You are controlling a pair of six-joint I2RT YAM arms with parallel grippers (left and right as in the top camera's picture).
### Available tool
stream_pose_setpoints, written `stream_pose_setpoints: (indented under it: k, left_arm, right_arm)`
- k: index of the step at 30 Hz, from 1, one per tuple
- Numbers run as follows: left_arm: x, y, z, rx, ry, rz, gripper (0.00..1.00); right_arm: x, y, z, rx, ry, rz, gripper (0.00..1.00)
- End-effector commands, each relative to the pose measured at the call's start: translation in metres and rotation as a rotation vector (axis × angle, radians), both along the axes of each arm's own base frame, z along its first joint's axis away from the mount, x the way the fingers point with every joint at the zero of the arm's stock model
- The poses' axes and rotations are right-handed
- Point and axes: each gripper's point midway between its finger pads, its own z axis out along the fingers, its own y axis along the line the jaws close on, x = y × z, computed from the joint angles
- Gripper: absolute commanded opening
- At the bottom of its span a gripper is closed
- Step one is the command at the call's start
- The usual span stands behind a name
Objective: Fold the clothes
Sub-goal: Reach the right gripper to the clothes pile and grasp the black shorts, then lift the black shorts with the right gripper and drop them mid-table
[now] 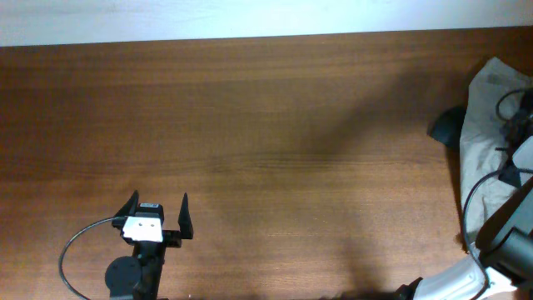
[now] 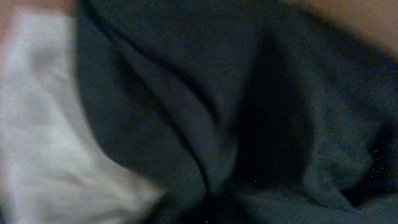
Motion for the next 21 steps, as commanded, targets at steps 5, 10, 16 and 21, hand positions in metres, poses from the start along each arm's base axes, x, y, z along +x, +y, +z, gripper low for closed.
stream_pose_setpoints:
  k: [5, 10, 16, 21]
  left_arm:
    - [0.0, 0.003, -0.002, -0.013, 0.001, 0.015, 0.99]
    - [0.0, 0.003, -0.003, -0.013, 0.002, 0.015, 0.99]
    - [0.0, 0.003, -0.003, -0.013, 0.002, 0.015, 0.99]
    - [0.0, 0.003, -0.002, -0.013, 0.001, 0.015, 0.99]
  right_arm:
    - [0.01, 0.009, 0.079, -0.072, -0.114, 0.023, 0.04]
    - [0.026, 0.039, 0.121, -0.115, -0.147, 0.106, 0.04]
    - [0.064, 0.173, 0.313, -0.365, -0.392, 0.44, 0.04]
    - [0.056, 0.294, 0.408, -0.365, -0.568, 0.675, 0.04]
